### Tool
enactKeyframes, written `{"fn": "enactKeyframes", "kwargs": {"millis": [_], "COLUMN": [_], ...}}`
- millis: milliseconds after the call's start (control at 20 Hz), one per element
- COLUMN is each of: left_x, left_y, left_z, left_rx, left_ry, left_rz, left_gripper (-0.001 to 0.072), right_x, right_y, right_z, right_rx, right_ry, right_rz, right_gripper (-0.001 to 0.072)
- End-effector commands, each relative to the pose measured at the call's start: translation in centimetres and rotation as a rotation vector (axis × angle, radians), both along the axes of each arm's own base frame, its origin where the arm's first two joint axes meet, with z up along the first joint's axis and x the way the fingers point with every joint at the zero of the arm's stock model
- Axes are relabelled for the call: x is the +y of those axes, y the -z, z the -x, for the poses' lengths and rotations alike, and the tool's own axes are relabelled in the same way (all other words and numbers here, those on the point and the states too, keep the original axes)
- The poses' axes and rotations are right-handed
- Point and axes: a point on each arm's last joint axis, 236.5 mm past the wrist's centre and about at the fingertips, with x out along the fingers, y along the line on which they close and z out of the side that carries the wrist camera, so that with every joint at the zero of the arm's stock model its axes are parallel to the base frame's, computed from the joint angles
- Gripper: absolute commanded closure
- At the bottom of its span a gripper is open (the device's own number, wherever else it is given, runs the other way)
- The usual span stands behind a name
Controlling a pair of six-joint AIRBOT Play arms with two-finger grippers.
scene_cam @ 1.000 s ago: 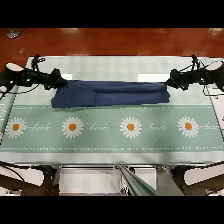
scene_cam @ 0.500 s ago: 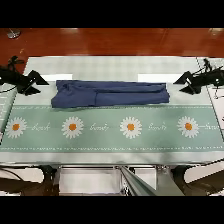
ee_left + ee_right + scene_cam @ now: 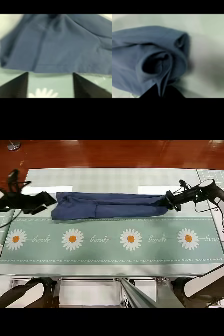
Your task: Fold the shirts.
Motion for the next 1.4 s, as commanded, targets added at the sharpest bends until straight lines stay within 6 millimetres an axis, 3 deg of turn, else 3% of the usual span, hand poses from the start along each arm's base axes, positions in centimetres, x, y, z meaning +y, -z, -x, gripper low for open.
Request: {"fn": "enactKeyframes", "kwargs": {"millis": [0,100,250,350,500,650,800,900,1000,1050,1150,1250,1350], "left_x": [-7.5,-12.3,-18.5,-23.3,-30.5,-37.1,-42.1,-45.4,-48.7,-49.8,-50.6,-49.4,-45.7], "left_y": [-1.5,-3.3,-4.4,-3.4,0.2,4.6,8.8,10.4,10.2,9.8,7.7,4.3,1.1], "left_z": [0.8,0.1,-0.7,-0.2,1.2,4.1,8.2,11.1,14.9,16.1,15.5,11.5,5.9], "left_rx": [-0.086,-0.216,-0.343,-0.316,-0.209,-0.022,0.159,0.211,0.248,0.25,0.21,0.154,0.1], "left_ry": [0.188,0.305,0.351,0.385,0.536,0.688,0.794,0.836,0.908,0.94,0.953,0.91,0.824], "left_rz": [0.082,0.118,0.124,0.161,0.177,0.192,0.18,0.189,0.242,0.253,0.276,0.308,0.325], "left_gripper": [0.0678,0.0678,0.0679,0.068,0.068,0.068,0.068,0.068,0.0679,0.0678,0.0678,0.0678,0.0679], "right_x": [0.6,-0.8,-0.2,0.2,0.3,0.8,1.1,1.7,2.4,2.4,2.4,2.7,3.7], "right_y": [-4.0,-7.2,-12.2,-15.2,-17.3,-19.6,-21.5,-21.7,-22.2,-22.2,-22.2,-22.4,-22.5], "right_z": [-0.3,1.1,5.2,8.8,14.4,18.0,19.1,19.5,19.3,19.3,19.3,19.3,18.9], "right_rx": [-0.071,-0.127,-0.249,-0.339,-0.391,-0.439,-0.481,-0.474,-0.487,-0.487,-0.486,-0.49,-0.487], "right_ry": [-0.063,-0.114,-0.141,-0.103,-0.033,0.013,0.061,0.061,0.064,0.064,0.063,0.064,0.056], "right_rz": [0.021,0.144,0.249,0.287,0.343,0.36,0.355,0.329,0.293,0.293,0.295,0.278,0.23], "right_gripper": [0.0693,0.0693,0.0693,0.0693,0.0693,0.0692,0.0692,0.0692,0.0692,0.0692,0.0692,0.0692,0.0692]}}
